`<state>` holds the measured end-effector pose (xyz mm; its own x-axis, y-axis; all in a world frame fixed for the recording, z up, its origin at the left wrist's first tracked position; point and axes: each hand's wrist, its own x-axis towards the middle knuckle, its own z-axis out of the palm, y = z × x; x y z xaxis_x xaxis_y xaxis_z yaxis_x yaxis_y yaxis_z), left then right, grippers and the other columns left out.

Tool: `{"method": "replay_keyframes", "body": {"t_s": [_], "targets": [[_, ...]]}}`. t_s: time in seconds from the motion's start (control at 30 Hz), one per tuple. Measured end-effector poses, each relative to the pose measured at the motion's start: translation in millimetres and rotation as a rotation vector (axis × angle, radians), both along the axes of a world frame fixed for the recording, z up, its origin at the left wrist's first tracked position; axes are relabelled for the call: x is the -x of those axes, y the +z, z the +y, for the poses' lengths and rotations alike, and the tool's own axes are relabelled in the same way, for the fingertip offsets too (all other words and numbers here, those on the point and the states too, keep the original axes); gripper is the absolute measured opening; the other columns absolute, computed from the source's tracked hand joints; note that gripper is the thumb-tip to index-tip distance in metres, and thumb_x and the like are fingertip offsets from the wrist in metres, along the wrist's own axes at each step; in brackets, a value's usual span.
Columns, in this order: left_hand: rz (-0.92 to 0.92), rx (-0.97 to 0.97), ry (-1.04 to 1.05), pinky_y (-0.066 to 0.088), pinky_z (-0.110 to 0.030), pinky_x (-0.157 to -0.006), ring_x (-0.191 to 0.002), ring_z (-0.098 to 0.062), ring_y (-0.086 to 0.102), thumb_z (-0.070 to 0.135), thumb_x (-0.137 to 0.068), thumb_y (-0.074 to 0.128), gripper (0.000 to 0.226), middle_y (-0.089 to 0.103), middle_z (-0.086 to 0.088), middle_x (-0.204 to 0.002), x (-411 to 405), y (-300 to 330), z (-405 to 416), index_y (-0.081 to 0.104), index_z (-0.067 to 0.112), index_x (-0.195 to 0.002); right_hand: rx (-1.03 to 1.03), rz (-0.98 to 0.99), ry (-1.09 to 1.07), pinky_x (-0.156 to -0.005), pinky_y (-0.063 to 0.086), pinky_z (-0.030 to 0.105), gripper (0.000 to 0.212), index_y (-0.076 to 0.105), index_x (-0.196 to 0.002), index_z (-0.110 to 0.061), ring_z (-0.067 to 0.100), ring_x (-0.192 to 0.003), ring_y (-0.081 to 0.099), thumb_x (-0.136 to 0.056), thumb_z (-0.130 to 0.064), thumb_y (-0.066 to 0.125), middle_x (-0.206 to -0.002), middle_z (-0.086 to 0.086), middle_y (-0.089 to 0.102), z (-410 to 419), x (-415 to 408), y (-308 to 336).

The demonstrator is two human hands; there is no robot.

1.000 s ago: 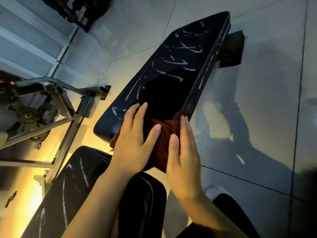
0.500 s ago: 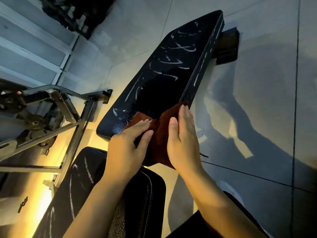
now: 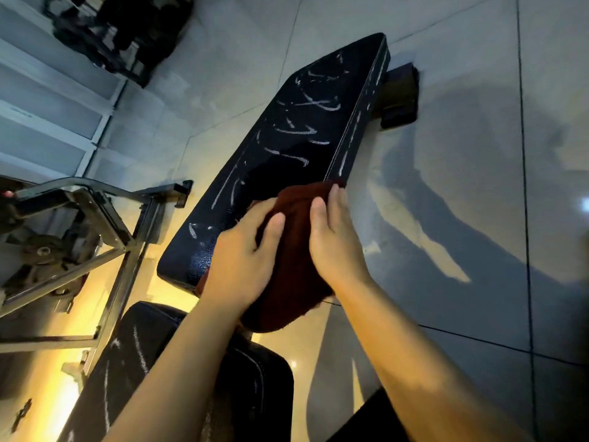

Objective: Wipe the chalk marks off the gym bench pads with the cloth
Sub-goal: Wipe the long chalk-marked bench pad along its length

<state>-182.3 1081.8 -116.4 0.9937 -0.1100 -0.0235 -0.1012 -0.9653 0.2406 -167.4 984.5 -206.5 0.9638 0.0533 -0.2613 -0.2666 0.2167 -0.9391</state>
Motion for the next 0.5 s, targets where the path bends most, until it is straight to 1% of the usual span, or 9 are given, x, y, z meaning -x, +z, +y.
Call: {"method": "replay_keyframes", "body": {"t_s": [0.03,0.07,0.1,0.17,0.23,0.33,0.4,0.47,0.5], "targets": [[0.076,-0.012,-0.023,0.021,-0.004,-0.104,-0.118,0.021,0.040,0.050,-0.099,0.034,0.043,0.048,0.030,-0.131,6,0,6,0.041,0.038,-0.139,0.026,0.006,0.001,-0.110,-0.002,0.018,0.058,0.000,-0.156,-0.021,0.005,-0.148,-0.001,-0.105,-0.041,0.019,-0.164,-0.007,-0.002,-1,-10,-4],[0.119,-0.059,-0.046,0.010,-0.009,-0.111,-0.131,0.017,0.028,0.059,-0.095,0.025,0.054,0.036,0.029,-0.145,10,-1,12,0.031,0.039,-0.146,0.039,0.003,-0.006,-0.108,-0.003,0.016,0.059,-0.001,-0.156,-0.022,0.004,-0.148,-0.002,-0.104,-0.043,0.019,-0.164,-0.007,-0.004,-1,-11,-6],[0.136,-0.110,-0.052,0.000,-0.010,-0.112,-0.139,0.012,0.017,0.065,-0.091,0.018,0.064,0.023,0.026,-0.153,12,-3,16,0.019,0.041,-0.150,0.035,-0.010,-0.023,-0.109,-0.002,0.015,0.060,-0.001,-0.155,-0.023,0.003,-0.147,-0.002,-0.104,-0.045,0.019,-0.164,-0.008,-0.003,2,-3,-7],[0.151,-0.163,-0.027,-0.010,-0.005,-0.107,-0.140,0.014,0.001,0.069,-0.083,0.010,0.066,0.008,0.029,-0.152,8,-7,16,0.006,0.048,-0.145,-0.024,-0.067,-0.047,-0.118,0.004,0.020,0.061,0.005,-0.155,-0.027,0.001,-0.147,0.004,-0.101,-0.053,0.020,-0.163,-0.010,0.006,13,27,-4],[0.161,-0.173,-0.016,-0.011,-0.004,-0.106,-0.138,0.018,-0.004,0.070,-0.080,0.008,0.062,0.003,0.033,-0.149,5,-7,14,0.003,0.051,-0.139,-0.066,-0.097,-0.041,-0.121,0.019,0.034,0.069,0.014,-0.154,-0.032,0.003,-0.147,0.014,-0.093,-0.065,0.017,-0.161,-0.010,0.018,21,55,-1],[0.180,-0.183,-0.009,-0.011,-0.008,-0.109,-0.137,0.019,-0.007,0.068,-0.081,0.006,0.059,-0.001,0.034,-0.148,2,-6,11,0.001,0.051,-0.137,-0.074,-0.052,-0.001,-0.118,0.027,0.041,0.084,0.019,-0.154,-0.029,0.007,-0.146,0.021,-0.083,-0.073,0.014,-0.159,-0.007,0.024,12,39,-2],[0.221,-0.196,-0.003,-0.009,-0.014,-0.112,-0.139,0.014,-0.007,0.065,-0.085,0.007,0.058,-0.002,0.030,-0.150,-9,-9,3,-0.002,0.046,-0.139,-0.048,-0.037,-0.012,-0.121,0.019,0.039,0.078,0.015,-0.155,-0.024,0.011,-0.147,0.019,-0.091,-0.068,0.021,-0.160,-0.004,0.022,1,3,-9],[0.246,-0.222,0.014,-0.008,-0.019,-0.113,-0.141,0.009,-0.006,0.057,-0.091,0.009,0.056,-0.002,0.024,-0.154,-26,-15,-7,-0.003,0.039,-0.143,0.019,0.025,0.007,-0.118,0.007,0.029,0.065,0.003,-0.157,-0.022,0.011,-0.149,0.008,-0.102,-0.052,0.022,-0.164,-0.003,0.007,-10,-36,-17],[0.253,-0.237,0.021,-0.008,-0.020,-0.113,-0.141,0.008,-0.006,0.054,-0.094,0.010,0.056,-0.001,0.021,-0.157,-34,-17,-11,-0.003,0.036,-0.146,0.034,0.041,0.002,-0.116,0.005,0.025,0.063,0.000,-0.156,-0.022,0.011,-0.149,0.004,-0.103,-0.048,0.021,-0.164,-0.004,0.002,-11,-44,-19]]}}
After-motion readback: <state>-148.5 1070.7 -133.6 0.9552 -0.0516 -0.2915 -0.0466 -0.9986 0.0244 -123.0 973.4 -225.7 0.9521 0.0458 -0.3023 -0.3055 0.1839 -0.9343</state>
